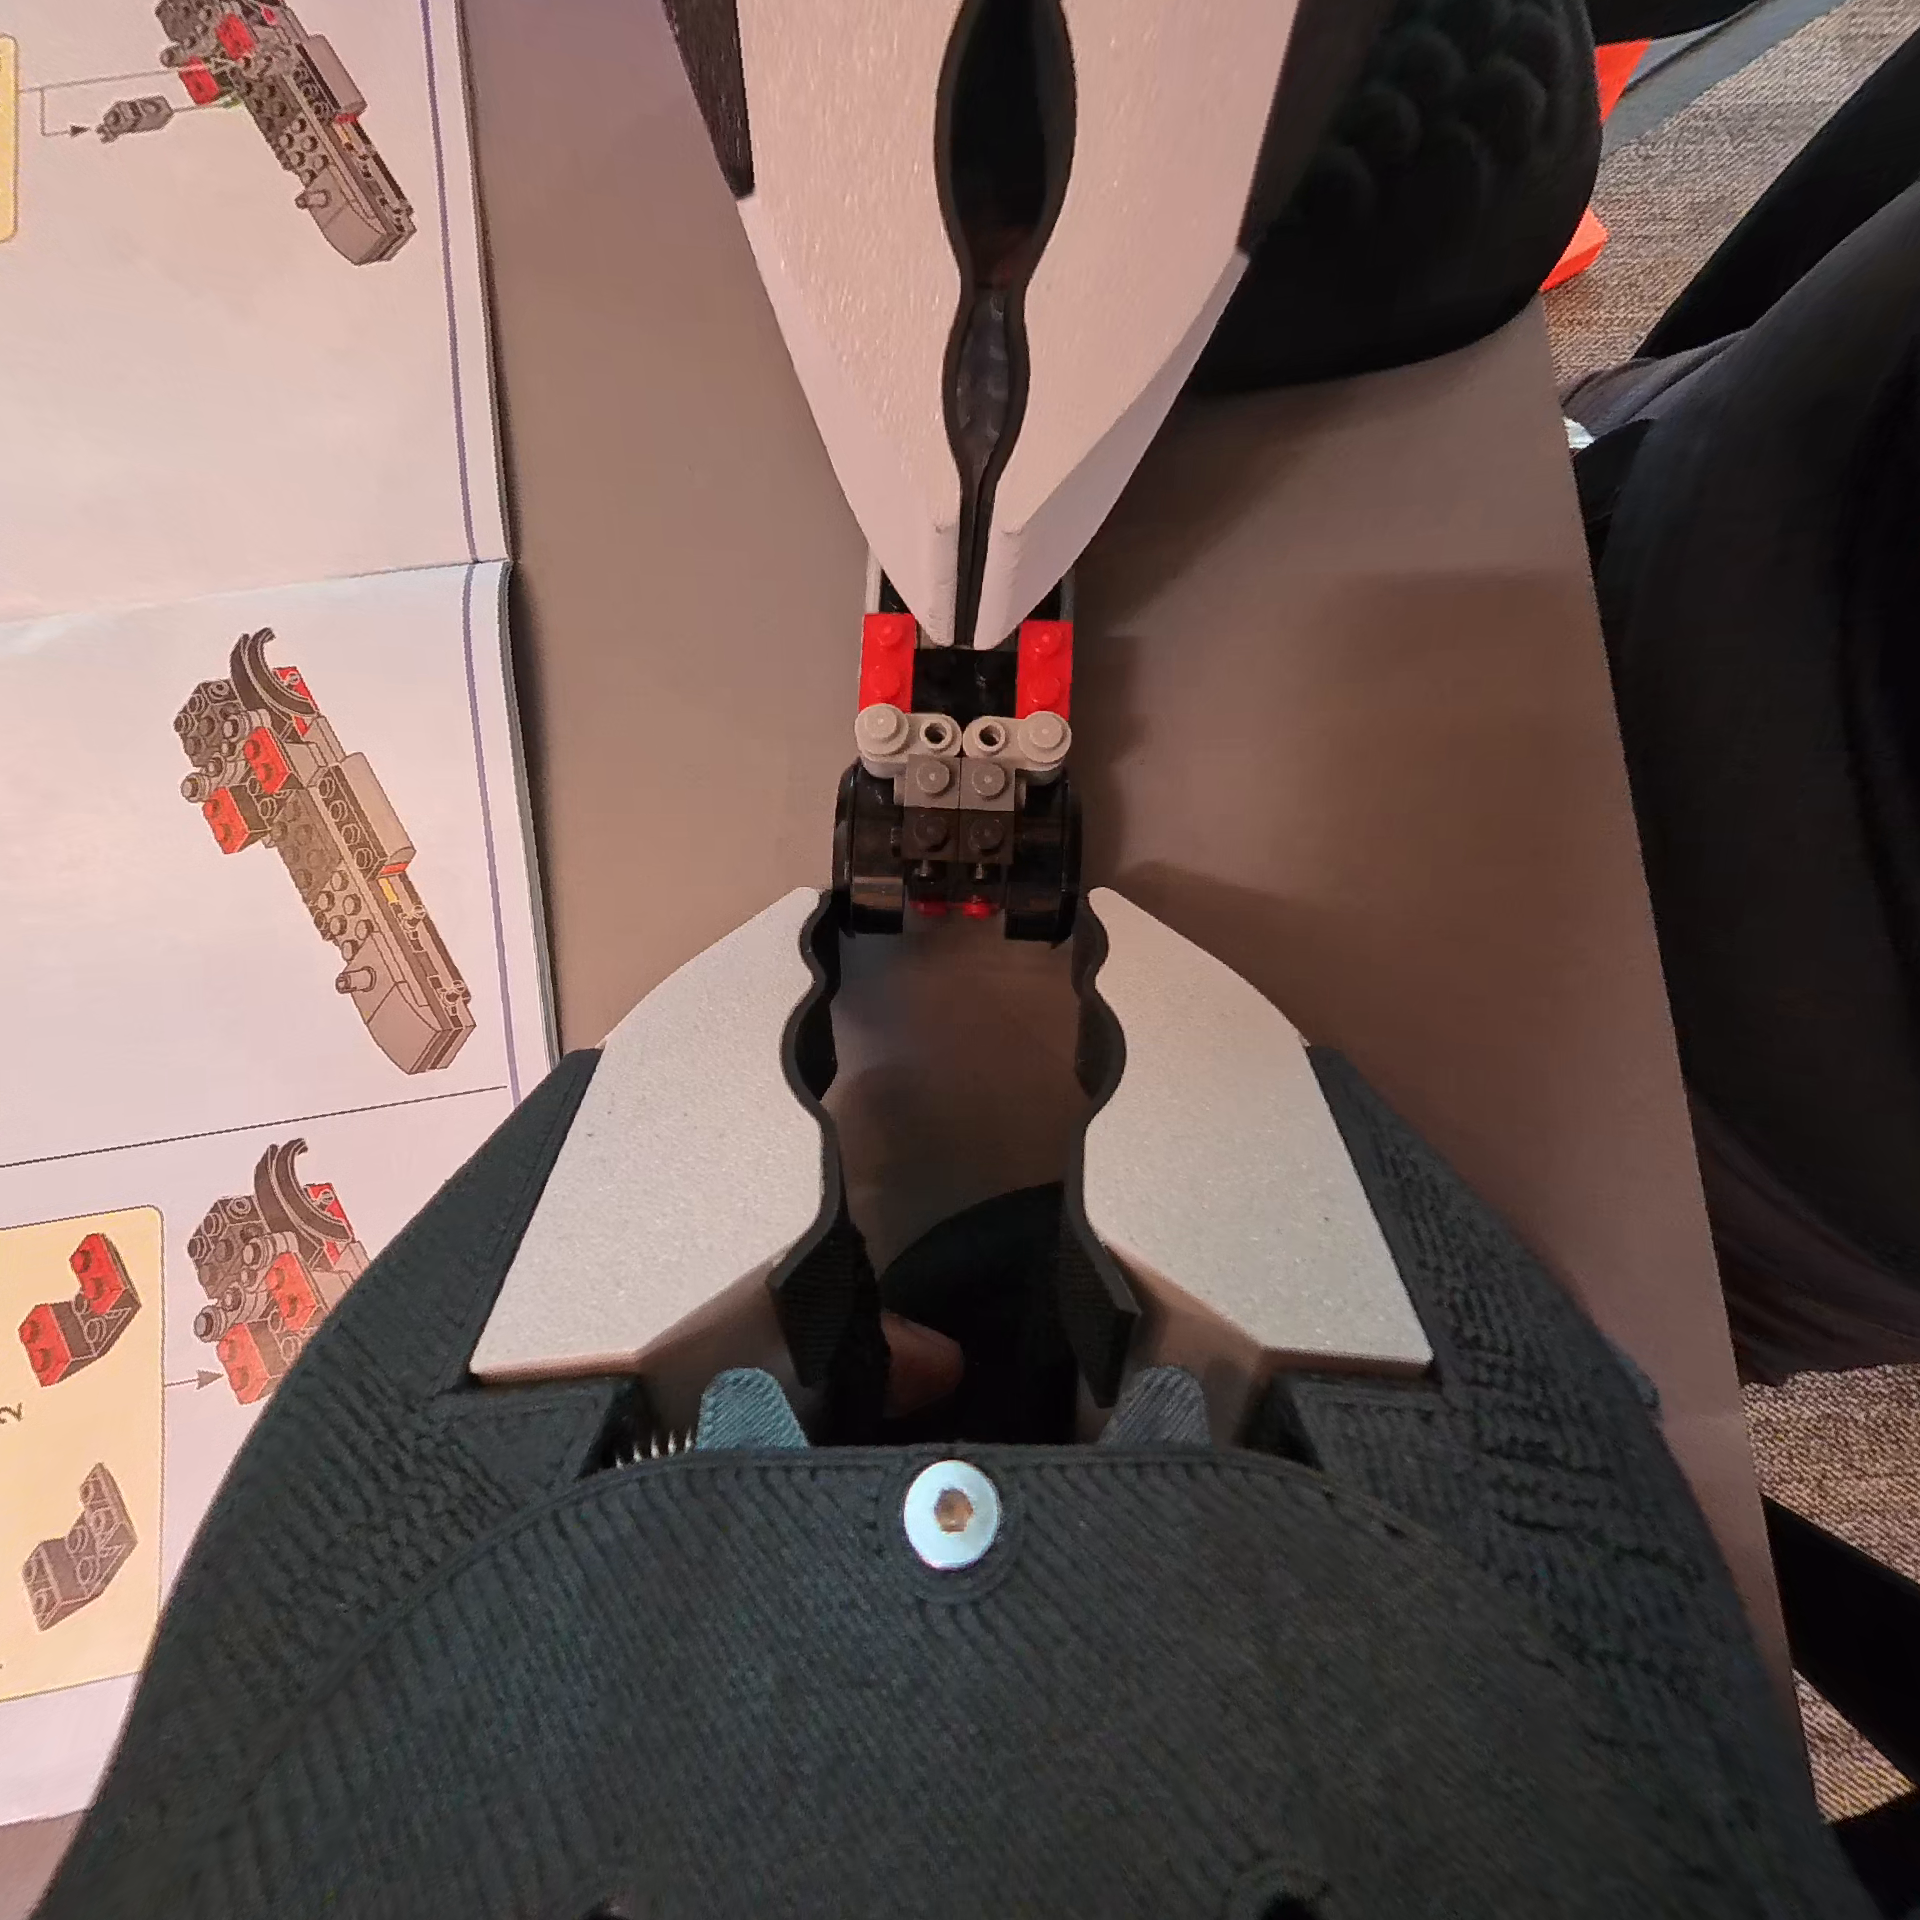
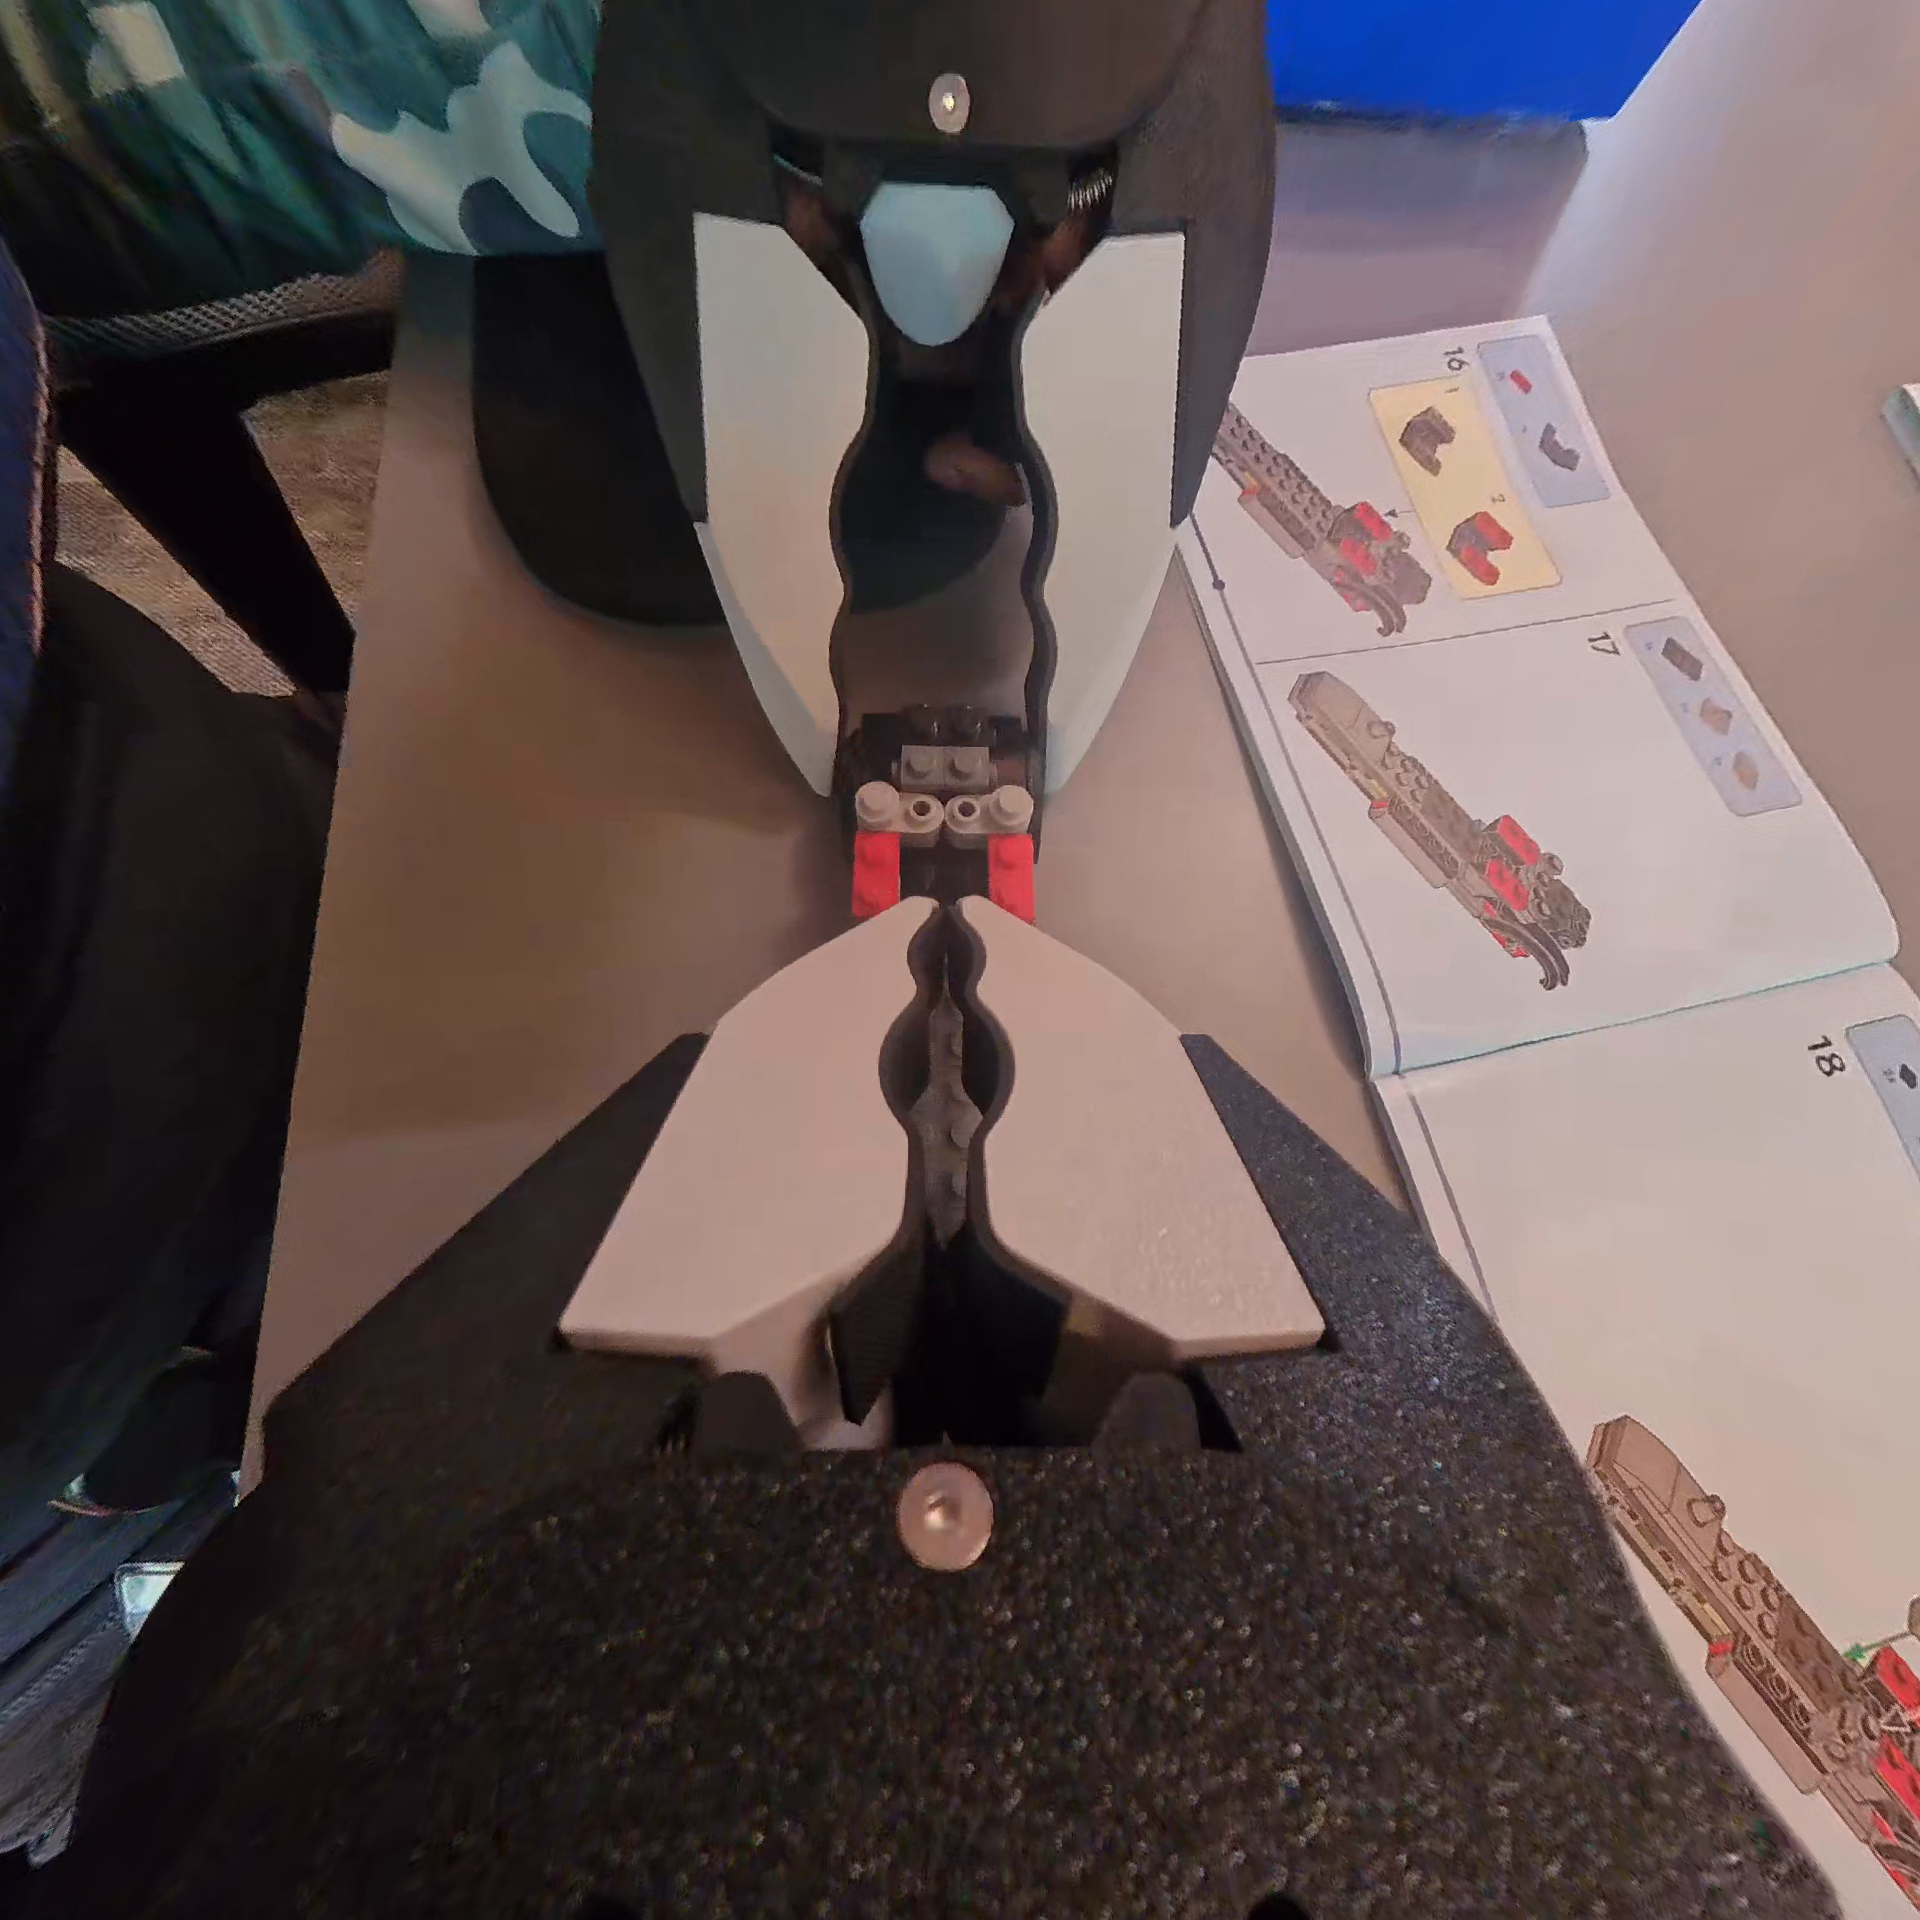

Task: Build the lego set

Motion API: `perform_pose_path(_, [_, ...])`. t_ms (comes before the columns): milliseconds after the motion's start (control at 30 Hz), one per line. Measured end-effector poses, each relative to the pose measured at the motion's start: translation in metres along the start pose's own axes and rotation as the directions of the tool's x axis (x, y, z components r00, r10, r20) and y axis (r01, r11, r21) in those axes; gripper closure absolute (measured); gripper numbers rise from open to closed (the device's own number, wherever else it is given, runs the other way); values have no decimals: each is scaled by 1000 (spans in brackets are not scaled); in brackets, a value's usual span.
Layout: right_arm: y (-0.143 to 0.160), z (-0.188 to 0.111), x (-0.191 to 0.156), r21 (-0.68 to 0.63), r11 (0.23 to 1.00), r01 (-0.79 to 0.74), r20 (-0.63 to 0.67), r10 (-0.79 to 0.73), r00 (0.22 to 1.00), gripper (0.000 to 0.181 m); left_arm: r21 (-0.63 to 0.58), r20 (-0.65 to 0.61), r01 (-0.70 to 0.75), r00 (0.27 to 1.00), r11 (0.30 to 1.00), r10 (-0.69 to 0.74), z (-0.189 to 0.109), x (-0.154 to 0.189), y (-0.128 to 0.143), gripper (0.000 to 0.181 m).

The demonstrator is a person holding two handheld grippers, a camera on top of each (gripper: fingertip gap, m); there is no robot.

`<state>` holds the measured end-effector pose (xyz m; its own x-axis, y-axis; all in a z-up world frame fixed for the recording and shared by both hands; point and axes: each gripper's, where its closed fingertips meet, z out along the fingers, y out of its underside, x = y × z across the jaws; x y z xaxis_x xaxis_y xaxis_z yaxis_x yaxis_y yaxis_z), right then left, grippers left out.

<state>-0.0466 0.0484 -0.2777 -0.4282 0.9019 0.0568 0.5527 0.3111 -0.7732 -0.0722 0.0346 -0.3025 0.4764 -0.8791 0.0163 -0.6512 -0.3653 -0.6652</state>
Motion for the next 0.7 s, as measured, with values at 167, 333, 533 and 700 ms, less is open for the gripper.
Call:
perform_pose_path(167, [4,2,-2,-29,998,48,-2,-48,999,181,1,-3,1,1000,1000,-1,0,0,0,138])
perform_pose_path(333, [4,-1,-4,-15,994,109,37,-108,993,175,1,-4,2,1000,1000,-2,0,0,0,138])
perform_pose_path(533, [-4,-11,-20,61,948,312,27,-314,949,150,2,-4,3,1000,1000,-3,0,0,0,138])
perform_pose_path(700, [2,-2,-24,29,952,305,74,-307,949,145,2,-3,3,1000,1000,-3,0,0,0,138])
